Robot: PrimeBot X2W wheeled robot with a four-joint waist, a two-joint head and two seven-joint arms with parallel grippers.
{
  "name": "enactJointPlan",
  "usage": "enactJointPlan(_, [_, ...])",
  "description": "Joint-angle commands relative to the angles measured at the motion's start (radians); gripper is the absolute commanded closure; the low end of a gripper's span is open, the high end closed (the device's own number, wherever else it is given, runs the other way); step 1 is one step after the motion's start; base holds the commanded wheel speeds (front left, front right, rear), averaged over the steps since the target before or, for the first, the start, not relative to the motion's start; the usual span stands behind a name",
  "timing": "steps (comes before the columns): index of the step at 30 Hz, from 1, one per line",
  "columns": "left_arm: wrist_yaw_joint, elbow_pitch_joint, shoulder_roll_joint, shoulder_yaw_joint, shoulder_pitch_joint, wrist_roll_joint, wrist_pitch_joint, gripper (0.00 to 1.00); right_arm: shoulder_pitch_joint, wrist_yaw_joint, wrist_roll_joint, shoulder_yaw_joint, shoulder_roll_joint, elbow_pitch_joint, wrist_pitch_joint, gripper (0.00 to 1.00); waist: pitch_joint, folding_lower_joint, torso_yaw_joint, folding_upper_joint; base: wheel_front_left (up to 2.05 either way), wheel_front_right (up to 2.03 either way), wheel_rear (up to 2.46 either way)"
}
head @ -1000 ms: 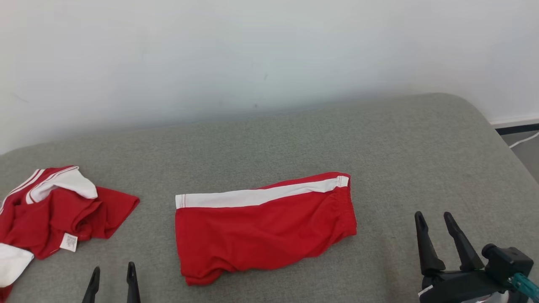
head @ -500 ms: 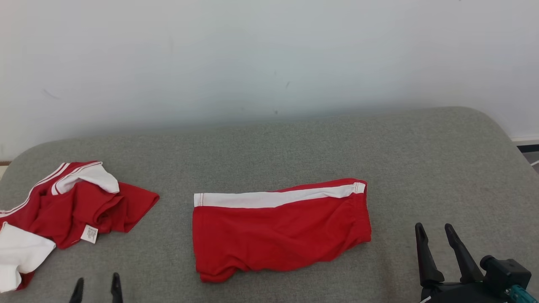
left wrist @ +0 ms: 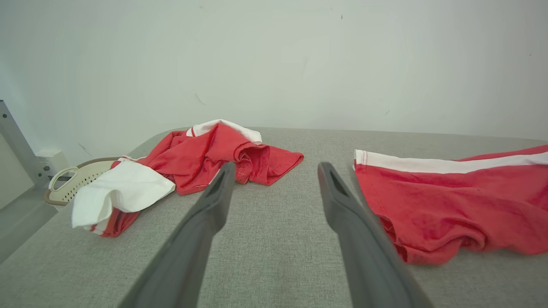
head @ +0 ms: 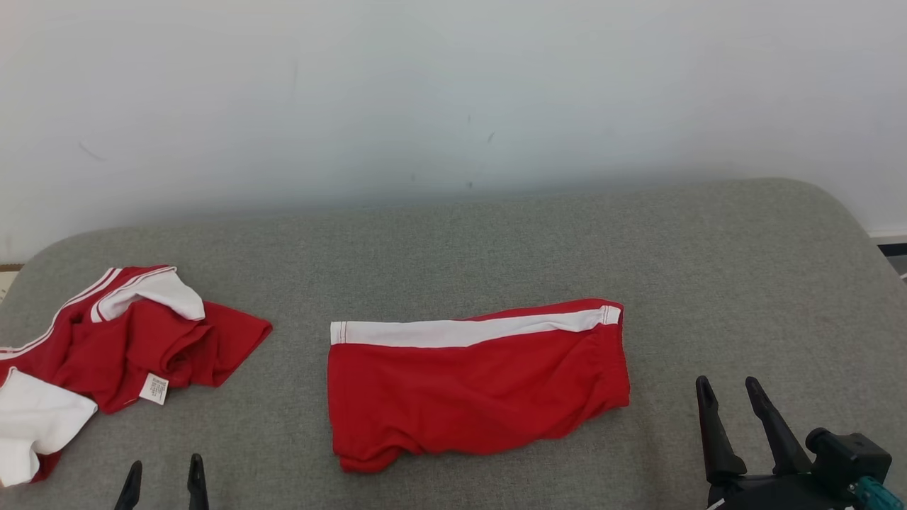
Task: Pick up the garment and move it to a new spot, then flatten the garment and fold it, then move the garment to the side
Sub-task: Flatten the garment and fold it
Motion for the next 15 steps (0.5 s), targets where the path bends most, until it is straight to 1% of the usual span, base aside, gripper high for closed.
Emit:
enactJointPlan(1, [-0.001, -0.003, 0.007, 0.0, 0.014, 0.011, -0.002, 0.0, 0.006, 0.001, 0.0, 0.002, -0.005, -0.002, 0.002, 0.0, 0.001, 0.0, 0.0, 0.0, 0.0, 0.0, 0.0])
enactJointPlan(9, [-0.007, -0.004, 0.016, -0.013, 0.01, 0.027, -0.002, 0.0, 0.007, 0.001, -0.008, 0.005, -0.007, -0.007, 0.011, 0.0, 0.004, 0.0, -0.003, 0.0, 0.0, 0.0, 0.0])
enactJointPlan(15, [-0.003, -0.004, 0.02, -0.014, 0.007, 0.025, -0.002, 0.0, 0.007, 0.001, -0.008, 0.005, -0.008, -0.006, 0.013, 0.0, 0.006, 0.0, -0.005, 0.0, 0.0, 0.0, 0.0])
